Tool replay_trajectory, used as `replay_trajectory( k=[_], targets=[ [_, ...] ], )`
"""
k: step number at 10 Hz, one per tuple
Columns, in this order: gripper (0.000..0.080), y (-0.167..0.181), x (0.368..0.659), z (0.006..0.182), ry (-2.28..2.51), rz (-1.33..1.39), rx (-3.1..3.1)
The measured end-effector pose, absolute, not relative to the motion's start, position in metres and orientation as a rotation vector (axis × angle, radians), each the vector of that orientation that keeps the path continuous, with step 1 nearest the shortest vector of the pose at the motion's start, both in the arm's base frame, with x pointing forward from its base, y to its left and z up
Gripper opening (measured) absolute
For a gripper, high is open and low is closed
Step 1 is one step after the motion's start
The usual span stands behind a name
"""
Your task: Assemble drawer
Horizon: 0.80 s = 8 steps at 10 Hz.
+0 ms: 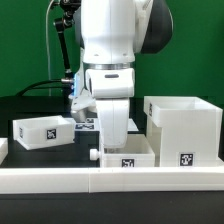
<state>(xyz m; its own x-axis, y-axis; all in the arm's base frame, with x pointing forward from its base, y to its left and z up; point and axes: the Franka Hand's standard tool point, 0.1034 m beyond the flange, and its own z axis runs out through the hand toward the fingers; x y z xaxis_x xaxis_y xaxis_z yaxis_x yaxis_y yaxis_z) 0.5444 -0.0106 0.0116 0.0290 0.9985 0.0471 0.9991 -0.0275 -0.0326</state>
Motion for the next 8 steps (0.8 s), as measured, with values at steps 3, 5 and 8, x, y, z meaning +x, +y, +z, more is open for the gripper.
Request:
replay_trajectory(
  k=[3,5,8],
  targets=[
    [0.0042,-0.0121,0.5438,0.0107,-2.143,-0.015,-2.219],
    [0.0042,-0.0114,0.5446,0.0090,-2.151,-0.014,-2.209],
    [0.0042,-0.0094,0.5483,0.0085,-2.165,-0.034,-2.223]
  ],
)
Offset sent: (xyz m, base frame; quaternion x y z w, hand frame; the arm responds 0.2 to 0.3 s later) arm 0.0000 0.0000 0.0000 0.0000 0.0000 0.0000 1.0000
